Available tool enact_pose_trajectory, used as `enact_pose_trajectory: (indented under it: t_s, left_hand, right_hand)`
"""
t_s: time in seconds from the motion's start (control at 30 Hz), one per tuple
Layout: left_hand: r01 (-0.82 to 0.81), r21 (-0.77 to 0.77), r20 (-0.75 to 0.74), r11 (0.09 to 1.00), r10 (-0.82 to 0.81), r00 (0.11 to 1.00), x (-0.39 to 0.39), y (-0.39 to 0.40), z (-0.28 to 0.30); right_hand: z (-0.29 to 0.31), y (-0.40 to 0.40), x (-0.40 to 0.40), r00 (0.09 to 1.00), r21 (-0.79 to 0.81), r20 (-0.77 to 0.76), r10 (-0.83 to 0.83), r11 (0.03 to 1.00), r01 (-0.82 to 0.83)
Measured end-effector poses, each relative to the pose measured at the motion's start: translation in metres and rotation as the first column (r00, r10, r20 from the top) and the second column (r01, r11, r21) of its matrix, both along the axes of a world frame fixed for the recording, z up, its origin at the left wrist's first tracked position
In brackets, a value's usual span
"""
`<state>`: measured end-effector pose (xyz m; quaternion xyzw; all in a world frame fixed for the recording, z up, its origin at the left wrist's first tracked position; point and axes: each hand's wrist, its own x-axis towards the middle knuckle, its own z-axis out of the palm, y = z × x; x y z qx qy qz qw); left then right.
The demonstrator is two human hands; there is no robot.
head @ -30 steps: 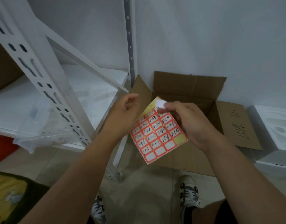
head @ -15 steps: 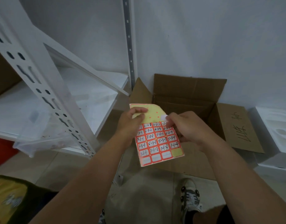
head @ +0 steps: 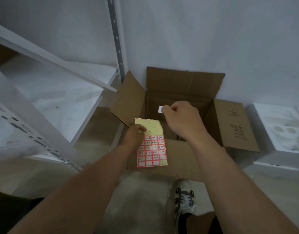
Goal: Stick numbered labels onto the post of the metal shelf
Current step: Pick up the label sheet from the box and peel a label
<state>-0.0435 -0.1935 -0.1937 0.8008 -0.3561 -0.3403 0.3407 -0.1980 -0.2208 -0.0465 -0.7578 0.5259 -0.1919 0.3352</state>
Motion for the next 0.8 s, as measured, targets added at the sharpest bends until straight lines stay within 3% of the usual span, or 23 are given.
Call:
enact_pose_trajectory:
  t_s: [0.17,0.3,0.57,0.63,0.7,0.8]
  left_hand:
    - [0.149,0.121,0.206,0.982,-0.171,0.963,0.002,-0.006,-0.039]
    - [0.26,0.263,0.337,0.929,-0.341,0.878,-0.004,-0.006,-0.051]
    - [0.253,0.42,0.538,0.872,-0.463,0.704,-0.014,-0.003,-0.05]
    - [0.217,0.344,0.551,0.913,-0.384,0.741,-0.018,-0.006,-0.036]
    - [0.146,0.174,0.516,0.974,-0.217,0.829,-0.023,-0.012,-0.01]
    - [0.078,-0.111,0.309,0.991,-0.04,0.95,-0.028,-0.012,0.047]
  right_hand:
    - [-0.002,-0.006,0.001,1.0,-0.001,-0.008,0.016,1.0,-0.016]
    - [-0.002,-0.009,-0.001,0.999,0.011,-0.022,0.03,1.0,-0.029]
    - [-0.007,-0.009,-0.007,0.999,-0.005,-0.043,0.011,1.0,-0.012]
    - [-0.008,-0.01,-0.009,0.999,-0.038,-0.044,0.015,0.999,-0.016]
    - [-0.008,-0.01,-0.009,0.999,-0.093,-0.039,0.027,0.995,-0.03]
    - [-0.006,-0.009,-0.006,0.999,-0.135,-0.002,0.038,0.99,-0.038]
